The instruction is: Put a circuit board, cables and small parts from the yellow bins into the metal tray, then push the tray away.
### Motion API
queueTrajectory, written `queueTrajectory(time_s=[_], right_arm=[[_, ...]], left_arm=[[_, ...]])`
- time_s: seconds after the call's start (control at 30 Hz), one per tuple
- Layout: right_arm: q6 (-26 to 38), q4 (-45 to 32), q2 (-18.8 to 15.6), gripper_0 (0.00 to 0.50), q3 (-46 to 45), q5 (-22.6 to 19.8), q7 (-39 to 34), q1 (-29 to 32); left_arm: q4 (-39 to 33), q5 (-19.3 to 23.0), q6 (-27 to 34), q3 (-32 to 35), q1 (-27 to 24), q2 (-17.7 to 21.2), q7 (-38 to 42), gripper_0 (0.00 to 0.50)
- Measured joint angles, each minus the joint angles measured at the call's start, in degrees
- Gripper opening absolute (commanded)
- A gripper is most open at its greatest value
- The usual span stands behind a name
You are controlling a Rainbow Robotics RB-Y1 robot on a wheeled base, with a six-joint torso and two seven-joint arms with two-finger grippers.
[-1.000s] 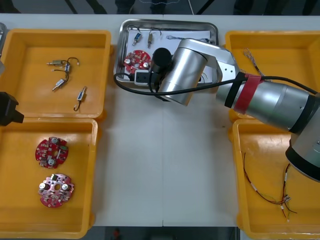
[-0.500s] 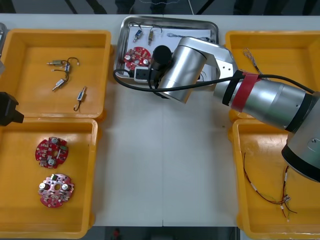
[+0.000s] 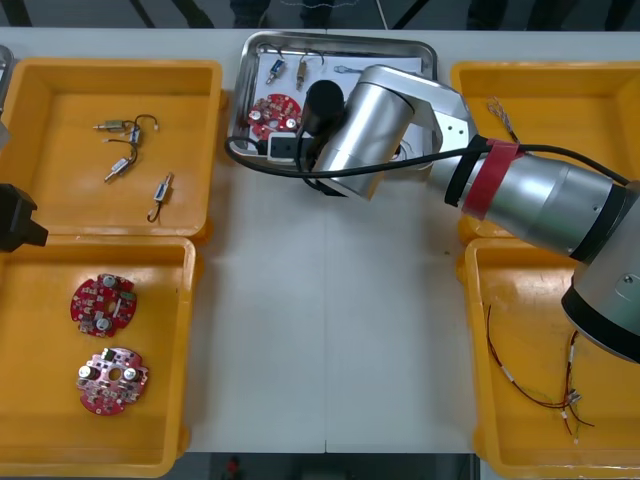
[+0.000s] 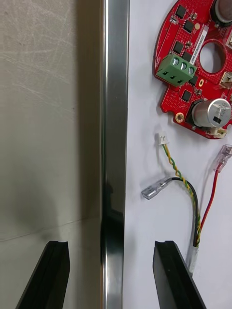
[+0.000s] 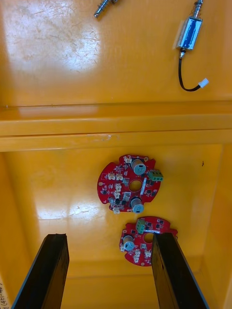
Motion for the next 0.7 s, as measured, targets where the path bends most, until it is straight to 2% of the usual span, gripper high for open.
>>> queueTrajectory(time_s=[0.13, 0.3, 0.6, 0.7], right_arm=[[4.2, -2.6, 0.1, 0.5, -0.6, -0.1, 0.0, 0.0], [11.3, -9.8, 0.1, 0.5, -3.3, -0.1, 0.0, 1.0], [26.4, -24.1, 0.1, 0.5, -11.4, -0.2, -0.7, 6.7], [32.1, -28.9, 0.1, 0.5, -14.0, -0.2, -3.4, 8.7]], left_arm=[[0.0, 0.0, 0.0, 0.0, 0.0, 0.0, 0.0, 0.5], [0.0, 0.0, 0.0, 0.0, 0.0, 0.0, 0.0, 0.5], [0.0, 0.0, 0.0, 0.0, 0.0, 0.0, 0.0, 0.5], [0.0, 0.0, 0.0, 0.0, 0.0, 0.0, 0.0, 0.5]])
